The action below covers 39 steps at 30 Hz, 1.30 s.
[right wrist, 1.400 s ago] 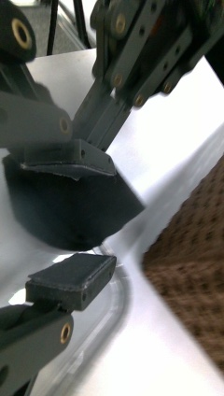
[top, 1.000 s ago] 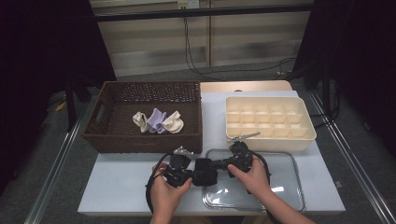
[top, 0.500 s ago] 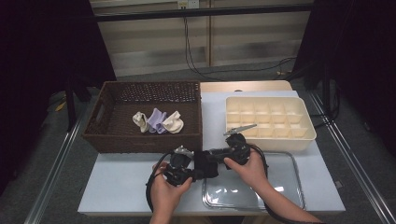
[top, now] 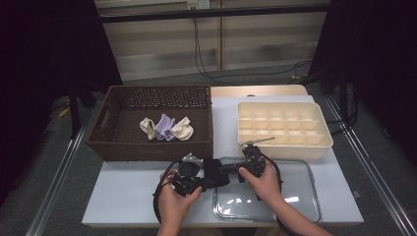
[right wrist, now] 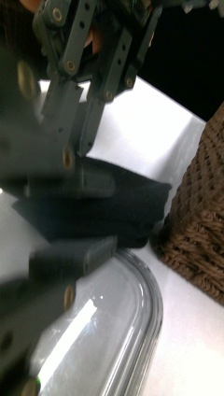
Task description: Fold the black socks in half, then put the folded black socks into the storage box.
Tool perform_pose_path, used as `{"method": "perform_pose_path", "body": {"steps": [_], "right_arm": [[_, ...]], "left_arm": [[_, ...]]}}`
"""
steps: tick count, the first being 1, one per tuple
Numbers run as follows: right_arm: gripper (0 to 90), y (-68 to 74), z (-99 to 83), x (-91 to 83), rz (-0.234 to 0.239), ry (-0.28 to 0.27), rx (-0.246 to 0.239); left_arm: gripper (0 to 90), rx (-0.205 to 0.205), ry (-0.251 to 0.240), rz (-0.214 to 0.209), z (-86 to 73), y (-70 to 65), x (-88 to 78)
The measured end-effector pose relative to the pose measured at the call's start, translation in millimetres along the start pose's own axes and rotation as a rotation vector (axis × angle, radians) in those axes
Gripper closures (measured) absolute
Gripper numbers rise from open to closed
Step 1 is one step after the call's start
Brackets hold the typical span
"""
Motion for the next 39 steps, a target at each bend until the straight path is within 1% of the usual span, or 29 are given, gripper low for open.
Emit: {"method": "perform_pose_path", "body": {"steps": [1, 2, 3, 5, 6, 7, 9, 10, 12, 13, 15, 17, 19, 20, 21, 22, 24, 26, 27, 28, 30, 31, 32, 33, 34, 35, 37, 38, 39], "right_arm": [[78.5, 0.9, 1.0, -1.6, -0.003, -0.002, -0.007], [80.4, 2.3, 1.7, -2.7, -0.006, -0.003, -0.012], [81.4, 3.8, 2.6, -4.2, -0.005, -0.007, -0.023], [81.9, 6.8, 3.9, -7.3, -0.002, -0.01, -0.041], [82.1, 8.3, 4.7, -8.7, -0.003, -0.011, -0.046], [82.3, 8.9, 5.3, -10.4, -0.008, -0.009, -0.058], [82.5, 10.4, 7.1, -13.6, -0.004, -0.011, -0.066], [82.6, 10.7, 8.1, -15.1, -0.008, -0.011, -0.072], [82.7, 11.5, 10.3, -19.0, -0.013, -0.012, -0.08], [82.7, 11.9, 11.8, -21.2, -0.013, -0.012, -0.08], [82.9, 12.0, 13.9, -24.4, -0.021, -0.011, -0.086], [83.3, 12.1, 16.0, -27.7, -0.023, -0.009, -0.091], [83.5, 12.0, 17.9, -31.1, -0.027, -0.008, -0.094], [83.5, 12.1, 18.8, -32.6, -0.026, -0.007, -0.097], [83.6, 12.3, 19.6, -34.2, -0.029, -0.006, -0.101], [83.6, 12.5, 20.6, -35.6, -0.032, -0.007, -0.105], [83.5, 14.1, 22.0, -38.4, -0.031, -0.004, -0.109], [83.5, 15.6, 23.5, -41.5, -0.034, -0.001, -0.118], [83.5, 16.4, 24.5, -43.1, -0.036, 0.002, -0.126], [83.5, 17.0, 25.2, -44.2, -0.04, 0.003, -0.129], [83.5, 18.1, 27.0, -46.9, -0.042, 0.005, -0.136], [83.5, 18.6, 28.3, -48.6, -0.042, 0.004, -0.139], [83.5, 19.3, 29.4, -50.2, -0.038, 0.003, -0.138], [83.5, 20.0, 30.7, -52.0, -0.034, 0.003, -0.136], [83.5, 20.6, 32.2, -53.7, -0.035, 0.001, -0.137], [83.5, 21.3, 33.7, -55.4, -0.04, 0.001, -0.139], [83.5, 22.8, 36.9, -58.8, -0.04, -0.001, -0.14], [83.5, 23.4, 38.5, -60.5, -0.039, -0.002, -0.142], [83.5, 23.8, 40.1, -62.0, -0.043, 0.0, -0.143]], "left_arm": [[74.1, 0.007, -0.002, 0.006, 0.4, 1.0, -1.3], [70.7, 0.014, -0.004, 0.014, 1.0, 2.3, -3.1], [65.2, 0.02, -0.009, 0.024, 1.6, 4.3, -4.8], [54.1, 0.02, -0.032, 0.045, 2.4, 9.2, -7.6], [51.5, 0.012, -0.038, 0.045, 2.4, 11.6, -8.7], [47.5, 0.01, -0.049, 0.057, 2.3, 14.2, -8.7], [37.6, 0.021, -0.062, 0.085, 2.1, 19.3, -9.2], [36.8, 0.022, -0.063, 0.097, 1.7, 21.4, -9.7], [31.4, 0.028, -0.083, 0.131, 1.5, 26.8, -9.1], [29.3, 0.033, -0.074, 0.139, 0.5, 28.6, -8.8], [26.6, 0.038, -0.075, 0.165, -1.2, 33.2, -7.5], [21.8, 0.043, -0.081, 0.186, -2.7, 37.6, -5.6], [17.0, 0.059, -0.087, 0.203, -4.0, 41.2, -4.2], [16.7, 0.067, -0.09, 0.213, -4.7, 42.6, -3.2], [15.3, 0.08, -0.076, 0.223, -6.1, 44.7, -2.7], [13.6, 0.079, -0.077, 0.23, -7.0, 46.1, -1.4], [12.1, 0.087, -0.068, 0.23, -9.4, 48.9, 0.7], [10.8, 0.088, -0.076, 0.238, -10.2, 50.4, 3.1], [9.7, 0.105, -0.058, 0.258, -11.6, 54.3, 4.4], [8.3, 0.109, -0.054, 0.258, -12.0, 55.6, 5.0], [8.2, 0.112, -0.064, 0.271, -12.2, 57.6, 5.8], [7.8, 0.11, -0.061, 0.263, -12.9, 57.7, 6.1], [7.2, 0.112, -0.061, 0.279, -13.6, 58.7, 6.7], [6.2, 0.117, -0.057, 0.28, -14.1, 59.2, 6.7], [5.9, 0.12, -0.06, 0.29, -14.6, 60.0, 7.6], [5.6, 0.127, -0.056, 0.29, -15.4, 60.9, 7.5], [5.4, 0.117, -0.055, 0.287, -17.4, 61.8, 8.7], [5.0, 0.122, -0.054, 0.292, -18.5, 63.0, 8.9], [4.5, 0.119, -0.07, 0.289, -18.6, 62.6, 9.8]]}}
Point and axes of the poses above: each handheld gripper's, and its own axes: x roughly forward along the jaws, z roughly out of its top, y roughly to its left, the point moved 6 cm from there along x, roughly forward along the jaws, and after that the axes turned 8 degrees about x, right-handed, at the moved point
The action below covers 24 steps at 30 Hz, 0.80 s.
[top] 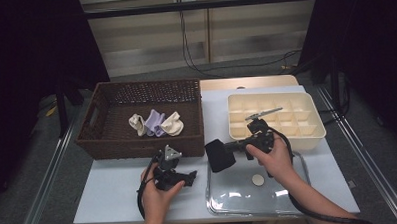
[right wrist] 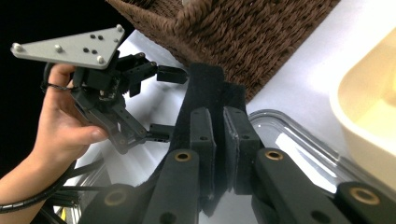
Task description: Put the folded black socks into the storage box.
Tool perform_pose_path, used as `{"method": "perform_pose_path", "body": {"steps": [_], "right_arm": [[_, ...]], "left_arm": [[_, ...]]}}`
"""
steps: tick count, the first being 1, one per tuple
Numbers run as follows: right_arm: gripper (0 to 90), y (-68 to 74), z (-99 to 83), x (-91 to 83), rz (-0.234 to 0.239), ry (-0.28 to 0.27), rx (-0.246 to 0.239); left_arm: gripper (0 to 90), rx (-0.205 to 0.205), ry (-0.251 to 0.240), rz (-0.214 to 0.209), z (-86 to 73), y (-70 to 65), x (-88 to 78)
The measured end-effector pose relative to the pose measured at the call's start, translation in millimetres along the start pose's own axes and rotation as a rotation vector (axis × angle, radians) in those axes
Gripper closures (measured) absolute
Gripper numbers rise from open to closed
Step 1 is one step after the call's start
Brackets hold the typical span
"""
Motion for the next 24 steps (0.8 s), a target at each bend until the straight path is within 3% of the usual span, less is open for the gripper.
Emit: {"method": "perform_pose_path", "body": {"steps": [2, 4, 18, 24], "right_arm": [[83.5, 0.2, 3.6, -3.4, -0.006, 0.0, 0.001], [83.5, 0.4, 7.8, -7.7, -0.006, -0.006, 0.002], [83.4, -5.2, 40.1, -42.4, -0.041, -0.065, 0.012], [83.4, -14.3, 54.7, -56.0, -0.059, -0.104, 0.034]], "left_arm": [[4.0, 0.013, -0.003, 0.004, -0.9, 0.1, 0.0], [3.0, 0.054, -0.005, 0.013, -2.8, 0.9, 1.0], [2.0, 0.056, -0.007, 0.02, -3.4, -0.6, 2.4], [2.0, 0.057, -0.011, 0.017, -3.4, -0.9, 2.7]]}}
Point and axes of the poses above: each handheld gripper's, and its own axes: x roughly forward along the jaws, z roughly out of its top, y roughly to its left, the point moved 6 cm from there along x, roughly forward along the jaws, and after that the axes turned 8 degrees about x, right-handed, at the moved point
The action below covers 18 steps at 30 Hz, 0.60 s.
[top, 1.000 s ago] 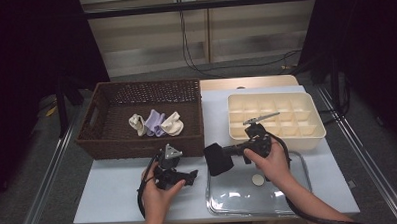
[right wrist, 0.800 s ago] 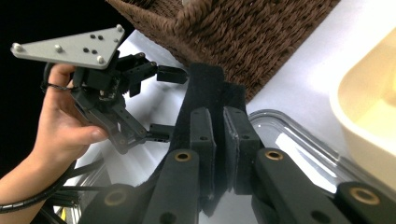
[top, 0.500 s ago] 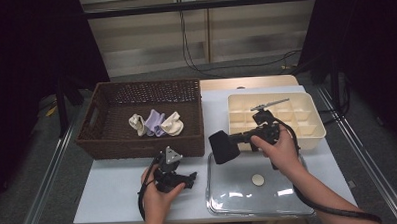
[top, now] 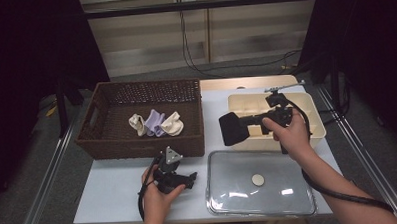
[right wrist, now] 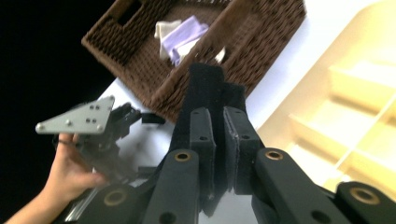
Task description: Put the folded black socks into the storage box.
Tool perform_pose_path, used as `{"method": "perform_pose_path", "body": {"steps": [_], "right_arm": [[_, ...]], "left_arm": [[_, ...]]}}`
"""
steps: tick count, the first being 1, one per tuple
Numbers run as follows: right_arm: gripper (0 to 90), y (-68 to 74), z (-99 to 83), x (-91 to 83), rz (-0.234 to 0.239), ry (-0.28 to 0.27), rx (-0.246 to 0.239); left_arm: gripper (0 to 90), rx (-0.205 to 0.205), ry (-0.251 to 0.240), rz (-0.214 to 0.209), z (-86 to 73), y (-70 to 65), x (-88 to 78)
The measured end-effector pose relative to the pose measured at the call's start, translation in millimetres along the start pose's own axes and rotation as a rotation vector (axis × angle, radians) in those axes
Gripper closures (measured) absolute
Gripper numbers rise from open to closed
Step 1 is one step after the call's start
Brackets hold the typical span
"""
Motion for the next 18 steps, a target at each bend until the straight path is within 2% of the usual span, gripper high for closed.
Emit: {"method": "perform_pose_path", "body": {"steps": [3, 6, 18], "right_arm": [[83.4, -5.2, 7.4, -5.5, 0.001, -0.021, 0.025], [83.3, -11.0, 12.6, -8.7, -0.011, -0.035, 0.04], [83.3, -31.4, 20.4, -8.0, -0.073, -0.063, 0.067]], "left_arm": [[1.9, -0.003, -0.002, 0.0, 0.1, -0.1, 0.1], [1.9, 0.015, 0.013, 0.002, -0.7, 1.4, -0.8], [1.9, 0.004, 0.005, 0.004, -0.2, 0.8, -0.2]]}}
Point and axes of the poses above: each handheld gripper's, and its own axes: x roughly forward along the jaws, z roughly out of its top, y roughly to its left, the point moved 6 cm from there along x, roughly forward along the jaws, and after that the axes turned 8 degrees about x, right-handed, at the moved point
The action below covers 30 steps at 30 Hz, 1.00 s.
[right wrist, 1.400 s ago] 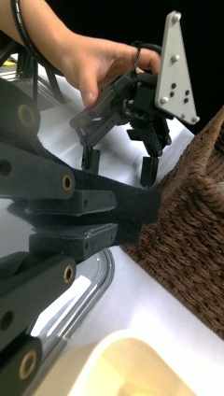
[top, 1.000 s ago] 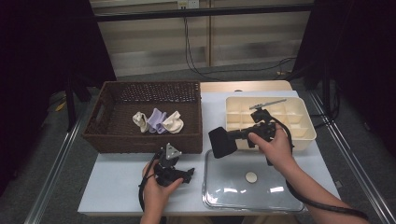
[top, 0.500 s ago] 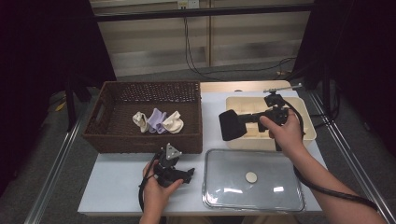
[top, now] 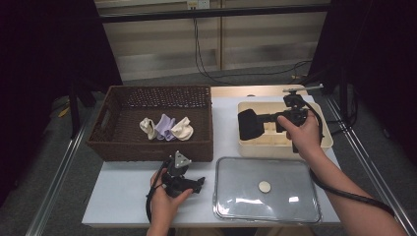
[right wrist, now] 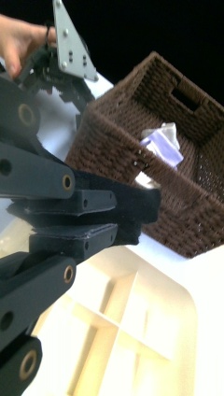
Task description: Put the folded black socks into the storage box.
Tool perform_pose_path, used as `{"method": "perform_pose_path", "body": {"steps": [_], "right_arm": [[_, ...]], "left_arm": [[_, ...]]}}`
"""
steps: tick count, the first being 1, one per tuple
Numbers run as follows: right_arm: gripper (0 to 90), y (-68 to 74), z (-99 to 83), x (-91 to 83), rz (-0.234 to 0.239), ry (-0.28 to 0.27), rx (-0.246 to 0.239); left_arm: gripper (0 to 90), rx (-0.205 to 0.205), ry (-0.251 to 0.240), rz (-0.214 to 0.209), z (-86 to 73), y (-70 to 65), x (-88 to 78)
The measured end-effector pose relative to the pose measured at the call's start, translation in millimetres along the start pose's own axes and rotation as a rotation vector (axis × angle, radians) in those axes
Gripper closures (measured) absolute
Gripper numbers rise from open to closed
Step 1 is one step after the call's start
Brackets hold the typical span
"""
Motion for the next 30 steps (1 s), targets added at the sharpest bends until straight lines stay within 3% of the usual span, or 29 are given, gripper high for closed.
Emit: {"method": "perform_pose_path", "body": {"steps": [11, 30], "right_arm": [[83.2, -21.1, -9.1, 11.9, -0.031, 0.004, 0.039], [82.8, -36.7, -30.3, 34.7, -0.053, 0.046, 0.061]], "left_arm": [[1.9, 0.0, 0.0, 0.0, 0.0, 0.0, 0.1], [1.8, -0.001, 0.0, -0.004, 0.0, -0.2, 0.1]]}}
Point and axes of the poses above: each handheld gripper's, and its own axes: x roughly forward along the jaws, z roughly out of its top, y roughly to its left, the point moved 6 cm from there along x, roughly forward along the jaws, and after that the axes turned 8 degrees about x, right-handed, at the moved point
